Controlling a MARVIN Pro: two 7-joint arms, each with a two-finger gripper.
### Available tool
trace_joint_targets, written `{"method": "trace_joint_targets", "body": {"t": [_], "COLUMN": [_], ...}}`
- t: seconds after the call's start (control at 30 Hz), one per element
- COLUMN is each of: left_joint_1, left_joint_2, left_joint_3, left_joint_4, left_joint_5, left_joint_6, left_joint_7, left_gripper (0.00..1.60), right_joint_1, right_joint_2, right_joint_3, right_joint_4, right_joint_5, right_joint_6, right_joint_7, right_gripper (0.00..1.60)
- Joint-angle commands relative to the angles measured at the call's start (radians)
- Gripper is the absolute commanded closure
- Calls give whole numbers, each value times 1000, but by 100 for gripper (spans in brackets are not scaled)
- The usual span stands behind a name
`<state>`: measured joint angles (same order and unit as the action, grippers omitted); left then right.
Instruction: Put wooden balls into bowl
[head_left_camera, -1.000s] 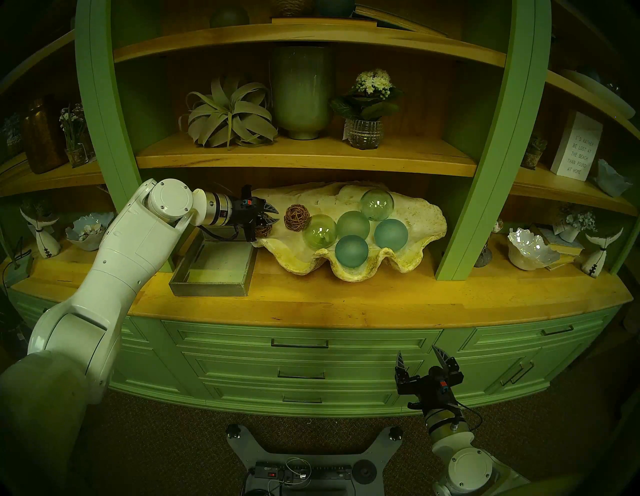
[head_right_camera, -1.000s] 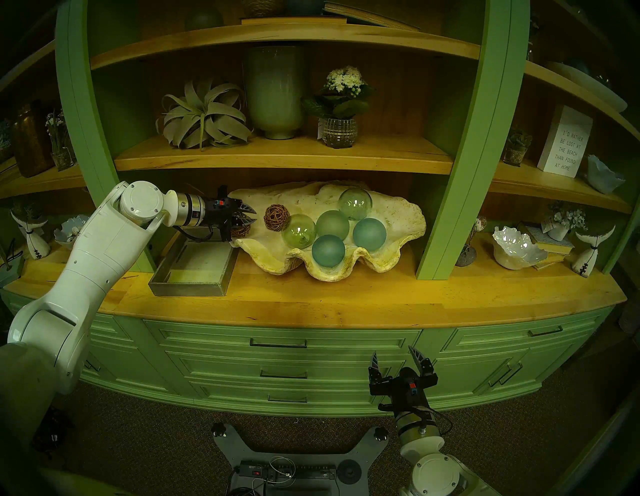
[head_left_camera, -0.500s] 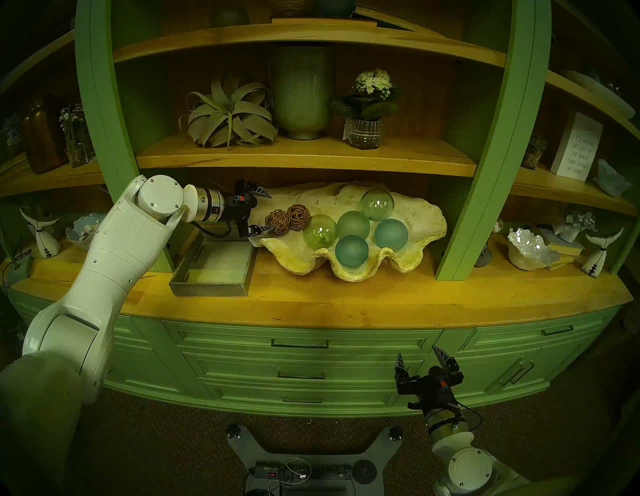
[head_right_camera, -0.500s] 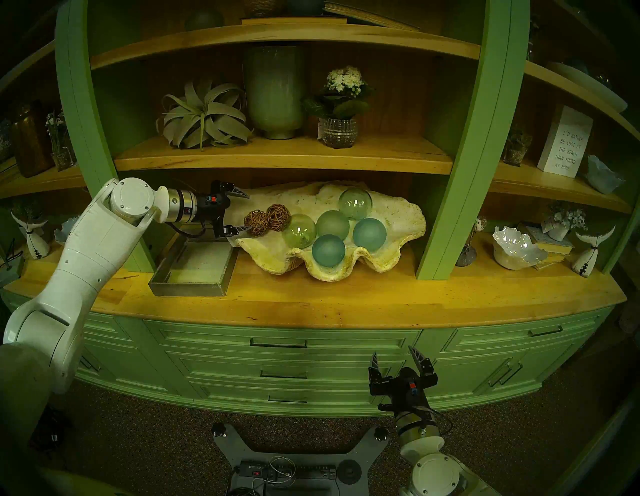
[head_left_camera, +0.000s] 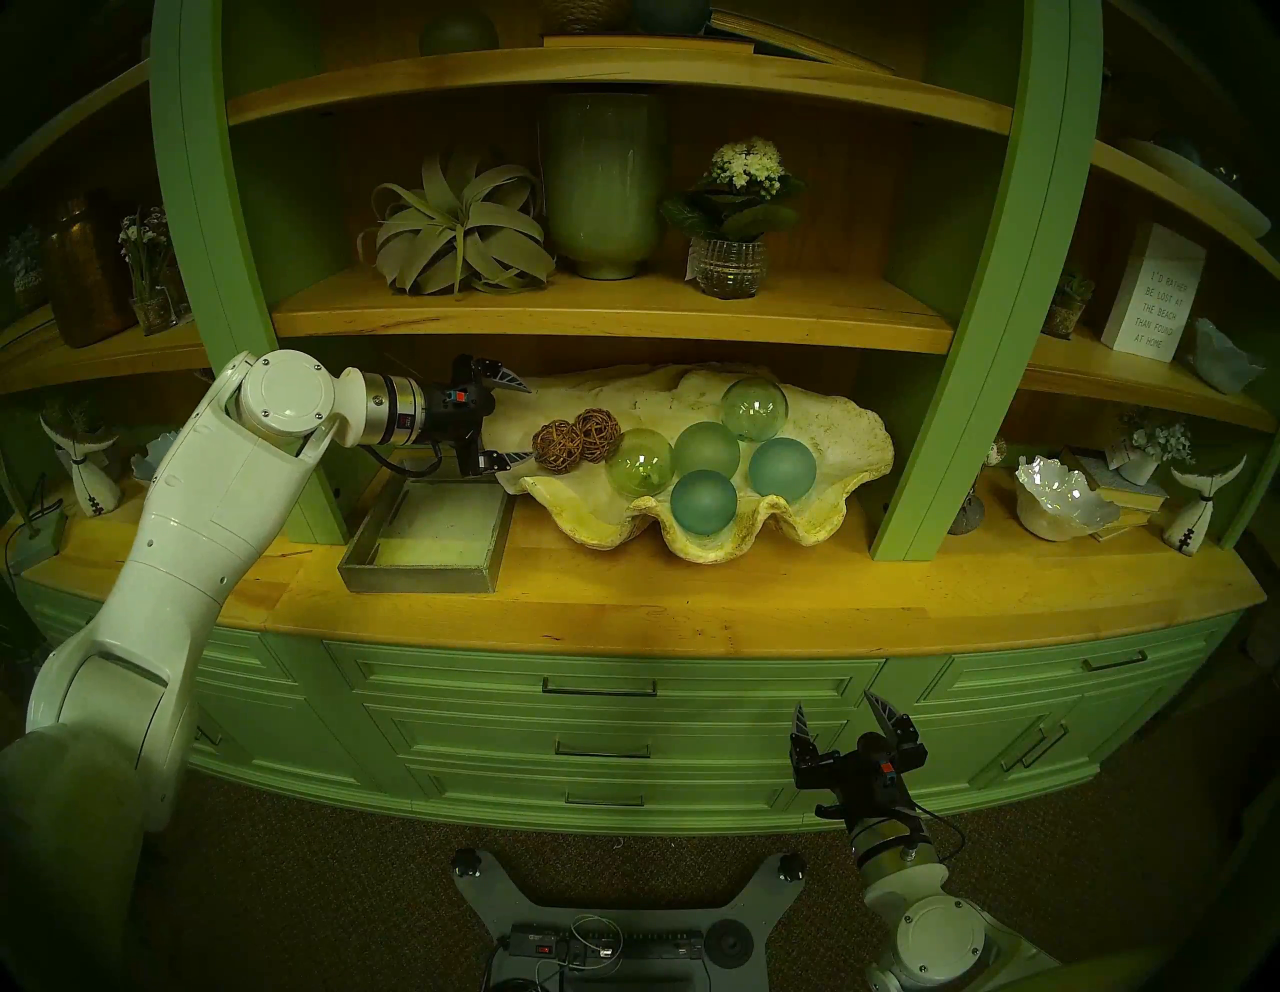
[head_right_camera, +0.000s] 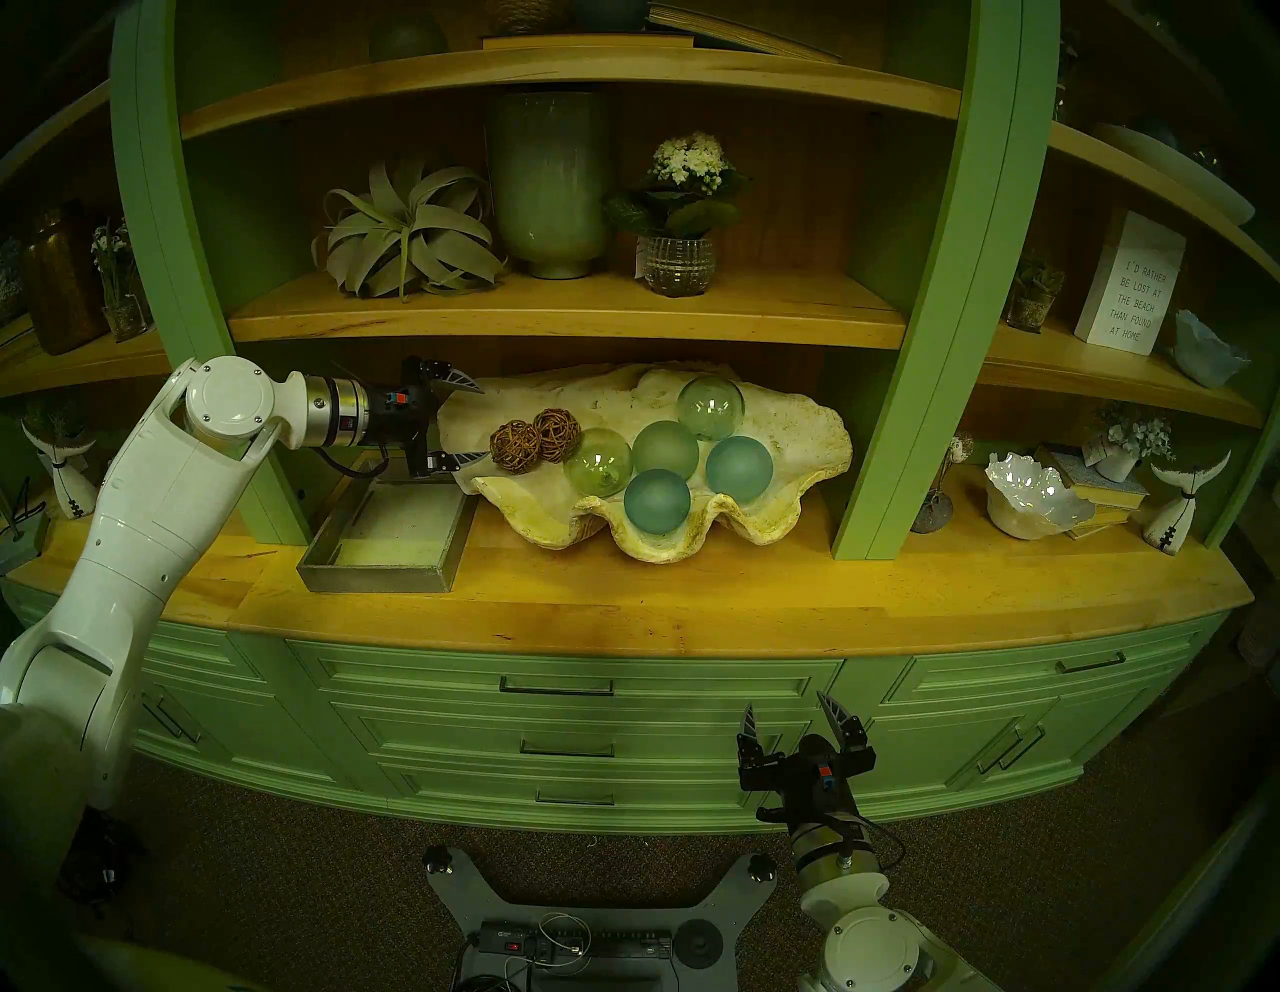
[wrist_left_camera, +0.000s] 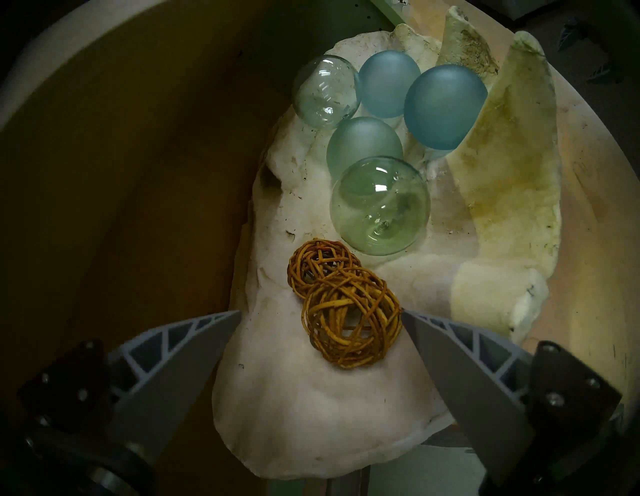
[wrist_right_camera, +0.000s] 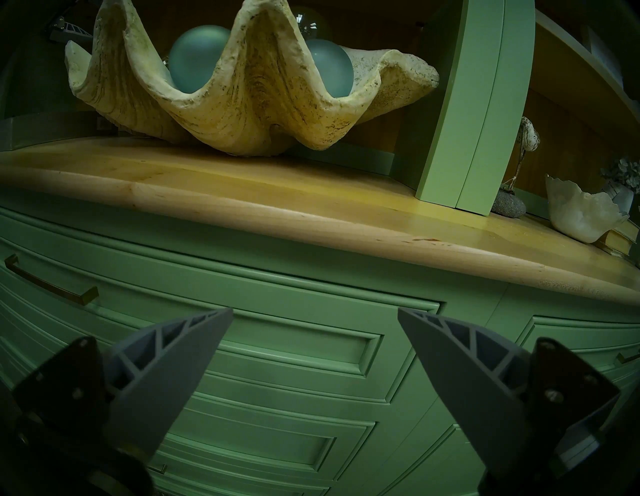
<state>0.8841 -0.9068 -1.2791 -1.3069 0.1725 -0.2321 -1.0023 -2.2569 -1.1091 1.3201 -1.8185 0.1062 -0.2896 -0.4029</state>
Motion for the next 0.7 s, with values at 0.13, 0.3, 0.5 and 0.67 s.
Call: {"method": "trace_joint_targets", "body": {"t": [0.13, 0.3, 0.5, 0.67], "left_joint_1": [154, 251, 334, 412], "left_joint_2": [140, 186, 221, 242], "left_joint_3": [-173, -234, -271, -303], "left_joint_4": [-120, -189, -207, -205], "left_joint_5": [-123, -194, -270, -304], "left_joint_6": [-14, -26, -37, -50], "left_joint_7": [9, -4, -32, -51], "left_gripper": [0, 0, 0, 0], "right_joint_1": [5, 6, 7, 8], "right_joint_2": [0, 0, 0, -1], "right_joint_3": [3, 2, 2, 2], "right_joint_4": [-27, -26, -24, -22], "right_joint_5": [-1, -1, -2, -2], "right_joint_6": [-6, -7, -7, -7], "right_joint_7": [-1, 0, 0, 0], "right_gripper": [0, 0, 0, 0]}}
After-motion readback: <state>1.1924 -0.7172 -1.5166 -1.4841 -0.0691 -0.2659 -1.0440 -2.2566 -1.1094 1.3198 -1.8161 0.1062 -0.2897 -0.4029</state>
